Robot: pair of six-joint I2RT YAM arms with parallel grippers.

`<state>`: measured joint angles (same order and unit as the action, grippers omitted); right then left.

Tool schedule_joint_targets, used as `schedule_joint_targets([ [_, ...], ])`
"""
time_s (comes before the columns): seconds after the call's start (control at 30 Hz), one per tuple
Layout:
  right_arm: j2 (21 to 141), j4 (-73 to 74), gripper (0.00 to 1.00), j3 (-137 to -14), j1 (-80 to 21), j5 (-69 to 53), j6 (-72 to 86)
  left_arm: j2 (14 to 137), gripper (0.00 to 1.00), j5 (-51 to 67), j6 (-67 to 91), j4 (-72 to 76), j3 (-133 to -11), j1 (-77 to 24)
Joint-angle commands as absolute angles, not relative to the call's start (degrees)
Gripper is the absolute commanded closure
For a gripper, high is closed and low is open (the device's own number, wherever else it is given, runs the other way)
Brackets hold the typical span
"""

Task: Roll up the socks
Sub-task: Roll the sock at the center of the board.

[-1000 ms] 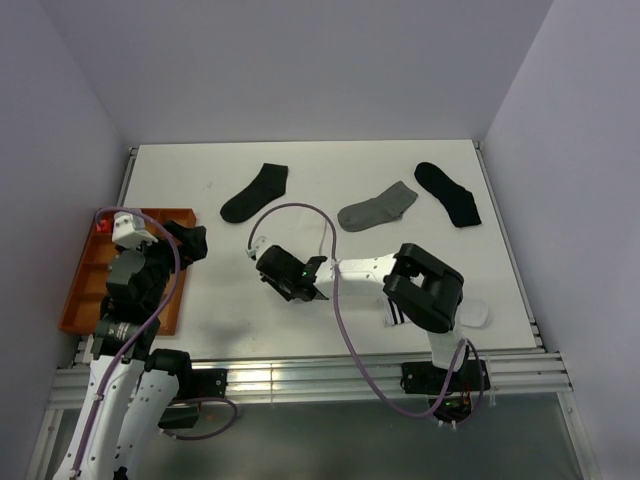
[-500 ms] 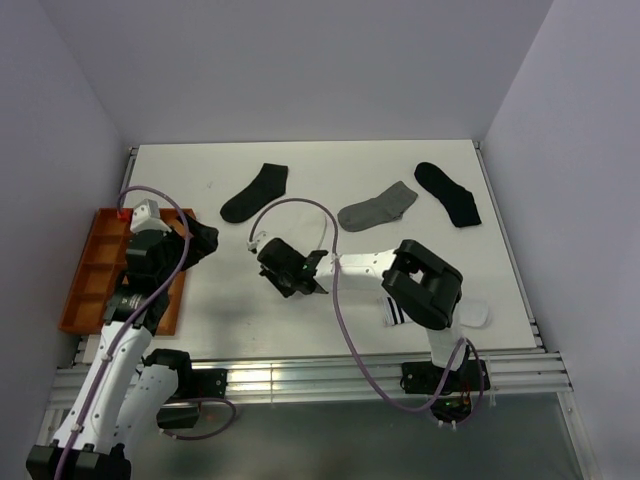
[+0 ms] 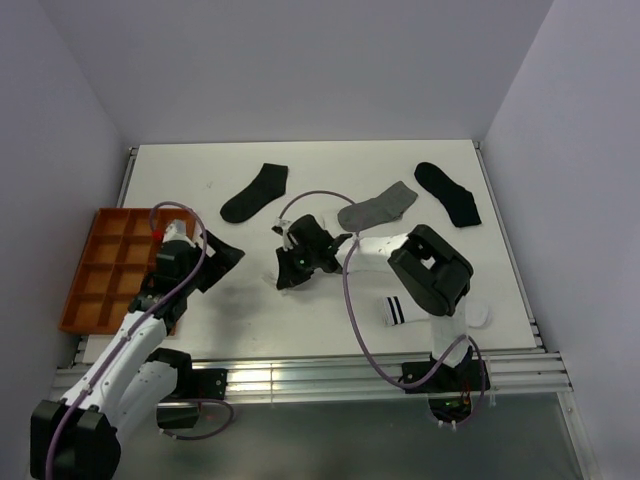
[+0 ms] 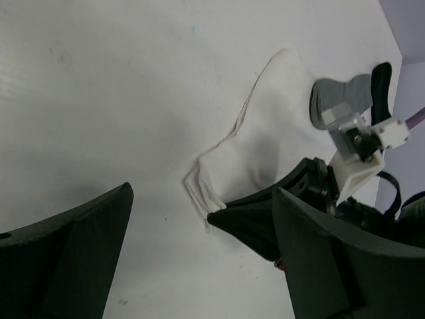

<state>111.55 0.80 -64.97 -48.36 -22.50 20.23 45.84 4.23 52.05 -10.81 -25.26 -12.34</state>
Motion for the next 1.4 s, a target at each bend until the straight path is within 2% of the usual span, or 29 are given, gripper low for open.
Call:
schedule_joint_targets([
  [0.0, 109.9, -7.4, 1.0, -62.8, -46.1, -32.8, 25.8, 47.7, 0.09, 4.8, 57.8, -4.0, -23.7, -15.0],
  [0.27, 111.6, -10.2, 1.0, -61.7, -45.3, -33.7, 27.2, 58.3, 0.14, 2.4, 66.9, 6.8, -19.8, -20.7],
  [0.43, 112.2, -10.4, 1.0, -62.0, -45.3, -33.2, 27.2, 66.7, 0.18, 0.4, 69.2, 8.3, -21.4, -23.6],
  [0.87, 113.4, -8.8, 1.0, -62.1, -45.4, -30.4, 25.2, 74.9, 0.31, 0.3, 72.3, 11.3, -22.2, -24.6],
  [1.37, 113.1, -7.8, 0.99, -62.8, -46.6, -28.3, 24.2, 79.6, 0.57, -2.1, 73.4, 10.1, -23.6, -26.0],
])
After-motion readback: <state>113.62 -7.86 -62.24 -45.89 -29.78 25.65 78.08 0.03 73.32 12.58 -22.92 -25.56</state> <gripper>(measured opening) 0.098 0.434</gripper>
